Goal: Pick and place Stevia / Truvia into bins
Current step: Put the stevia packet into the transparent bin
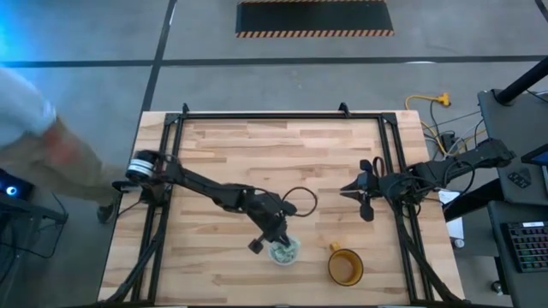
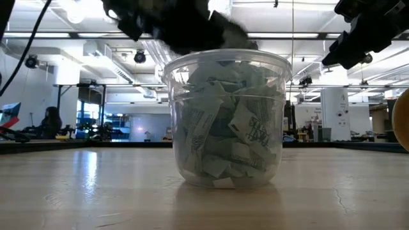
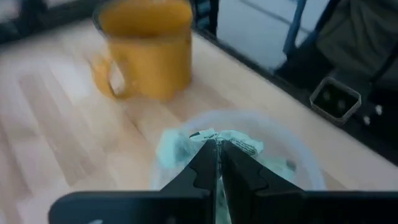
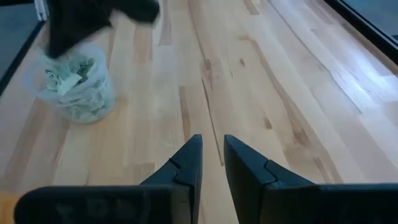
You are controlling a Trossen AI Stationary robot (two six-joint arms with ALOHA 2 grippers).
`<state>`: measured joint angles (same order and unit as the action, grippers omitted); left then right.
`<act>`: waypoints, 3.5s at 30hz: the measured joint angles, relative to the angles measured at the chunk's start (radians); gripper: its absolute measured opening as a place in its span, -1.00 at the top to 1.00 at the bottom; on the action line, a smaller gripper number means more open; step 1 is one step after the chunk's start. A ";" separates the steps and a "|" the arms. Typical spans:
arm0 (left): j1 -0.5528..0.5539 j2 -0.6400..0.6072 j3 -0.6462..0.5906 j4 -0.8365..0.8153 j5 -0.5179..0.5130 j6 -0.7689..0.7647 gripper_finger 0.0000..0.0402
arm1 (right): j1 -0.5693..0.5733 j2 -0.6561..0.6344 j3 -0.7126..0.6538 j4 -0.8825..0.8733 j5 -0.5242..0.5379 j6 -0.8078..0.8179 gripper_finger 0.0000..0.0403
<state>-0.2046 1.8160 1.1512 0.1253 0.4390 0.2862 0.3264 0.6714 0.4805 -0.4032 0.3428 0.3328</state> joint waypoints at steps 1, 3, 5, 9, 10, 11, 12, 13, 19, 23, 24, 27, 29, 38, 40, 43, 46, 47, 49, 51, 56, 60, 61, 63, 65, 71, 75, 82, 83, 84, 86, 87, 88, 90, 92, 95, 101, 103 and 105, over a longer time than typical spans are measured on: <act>-0.001 0.011 -0.002 -0.008 0.001 -0.010 1.00 | 0.000 0.001 0.000 0.005 0.000 0.000 0.71; -0.001 0.031 0.003 0.002 0.001 -0.019 1.00 | 0.000 0.004 0.002 0.009 0.000 0.000 0.71; -0.003 0.031 0.002 -0.036 0.001 -0.031 1.00 | 0.000 0.011 0.001 0.016 -0.001 -0.001 0.71; -0.005 0.031 0.002 -0.096 0.001 -0.047 1.00 | 0.000 0.019 0.001 0.022 -0.001 -0.004 0.71; -0.007 0.031 0.002 -0.111 0.001 -0.049 1.00 | 0.000 0.020 0.001 0.021 -0.002 -0.005 0.71; -0.009 0.029 0.002 -0.127 0.001 -0.051 1.00 | 0.000 0.020 0.001 0.018 -0.002 -0.011 0.71; -0.010 0.028 0.002 -0.139 0.001 -0.059 1.00 | 0.000 0.020 0.001 0.020 -0.002 -0.011 0.71; -0.010 0.027 0.002 -0.152 0.002 -0.069 1.00 | 0.000 0.020 0.001 0.022 -0.002 -0.011 0.71; -0.009 0.025 0.003 -0.256 0.005 -0.115 1.00 | 0.000 0.021 0.001 0.021 -0.002 -0.012 0.71; -0.010 0.024 0.003 -0.290 0.006 -0.124 1.00 | 0.000 0.021 0.001 0.022 -0.002 -0.012 0.71; -0.011 0.024 0.003 -0.293 0.006 -0.124 1.00 | 0.000 0.021 0.001 0.022 -0.002 -0.012 0.71; -0.010 0.024 0.003 -0.277 0.004 -0.124 1.00 | 0.001 0.021 0.001 0.023 -0.002 -0.012 0.71; -0.010 0.024 0.003 -0.258 0.001 -0.124 1.00 | 0.001 0.021 0.001 0.023 -0.002 -0.012 0.71; -0.019 0.028 0.007 -0.178 0.052 -0.124 1.00 | 0.001 0.021 0.001 0.025 -0.001 -0.019 0.71; -0.020 0.028 0.007 -0.179 0.052 -0.130 1.00 | 0.001 0.021 0.001 0.025 -0.001 -0.019 0.71; -0.021 0.029 0.007 -0.179 0.043 -0.156 1.00 | 0.001 0.021 0.001 0.026 -0.001 -0.019 0.71; -0.021 0.029 0.007 -0.167 0.014 -0.176 1.00 | 0.001 0.021 0.001 0.027 -0.001 -0.019 0.71; -0.021 0.029 0.007 -0.157 0.012 -0.176 1.00 | 0.001 0.021 0.001 0.027 -0.001 -0.019 0.71; -0.023 0.029 0.010 -0.144 0.009 -0.176 1.00 | 0.001 0.021 0.001 0.028 -0.001 -0.019 0.71; -0.025 0.029 0.019 -0.134 -0.008 -0.175 1.00 | 0.001 0.021 0.001 0.029 -0.001 -0.019 0.71; -0.046 0.029 0.044 -0.144 -0.085 -0.131 1.00 | 0.001 0.021 0.001 0.029 -0.001 -0.019 0.71; -0.090 0.029 0.083 -0.225 -0.215 -0.052 1.00 | 0.001 0.021 0.000 0.028 -0.001 -0.023 0.71; -0.096 0.029 0.102 -0.257 -0.224 -0.044 1.00 | 0.001 0.021 0.000 0.028 -0.001 -0.025 0.71; -0.104 0.029 0.135 -0.309 -0.253 -0.039 1.00 | 0.001 0.021 0.000 0.028 -0.001 -0.026 0.71; -0.107 0.029 0.148 -0.342 -0.283 -0.038 1.00 | 0.001 0.021 0.000 0.028 -0.001 -0.026 0.71; -0.107 0.033 0.159 -0.363 -0.289 -0.038 1.00 | 0.001 0.021 0.000 0.030 -0.001 -0.026 0.71; -0.109 0.072 0.187 -0.408 -0.279 -0.037 1.00 | 0.001 0.021 0.000 0.044 -0.001 -0.026 0.71; -0.110 0.171 0.302 -0.537 -0.267 -0.032 1.00 | 0.000 0.037 0.000 0.046 -0.001 -0.031 0.71; -0.110 0.178 0.321 -0.562 -0.267 -0.031 1.00 | 0.000 0.038 0.000 0.048 -0.001 -0.031 0.71; -0.110 0.183 0.338 -0.584 -0.270 -0.025 1.00 | 0.000 0.039 0.000 0.044 -0.001 -0.031 0.71; -0.111 0.194 0.364 -0.628 -0.291 -0.024 1.00 | 0.000 0.043 0.000 0.045 -0.001 -0.031 0.71; -0.111 0.196 0.376 -0.659 -0.308 -0.024 1.00 | 0.000 0.045 0.000 0.046 -0.001 -0.031 0.71; -0.111 0.196 0.386 -0.692 -0.325 -0.024 1.00 | 0.001 0.045 0.000 0.040 -0.002 -0.033 0.71; -0.111 0.196 0.403 -0.731 -0.347 -0.024 1.00 | 0.001 0.047 0.000 0.044 -0.002 -0.035 0.71; -0.111 0.196 0.414 -0.766 -0.350 -0.026 1.00 | 0.001 0.047 0.000 0.042 -0.002 -0.038 0.71; -0.111 0.196 0.420 -0.815 -0.363 -0.043 1.00 | 0.001 0.047 0.000 0.043 -0.002 -0.037 0.71; -0.105 0.194 0.405 -0.910 -0.401 -0.085 1.00 | 0.001 0.048 0.000 0.043 -0.002 -0.038 0.71; -0.097 0.194 0.402 -0.913 -0.427 -0.096 1.00 | 0.001 0.048 0.000 0.044 -0.002 -0.037 0.71; -0.087 0.194 0.402 -0.921 -0.473 -0.099 1.00 | 0.001 0.050 0.000 0.044 -0.001 -0.037 0.71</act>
<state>-0.2920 2.0098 1.5532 -0.7957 -0.0342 0.1876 0.3271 0.7214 0.4801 -0.3587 0.3413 0.2955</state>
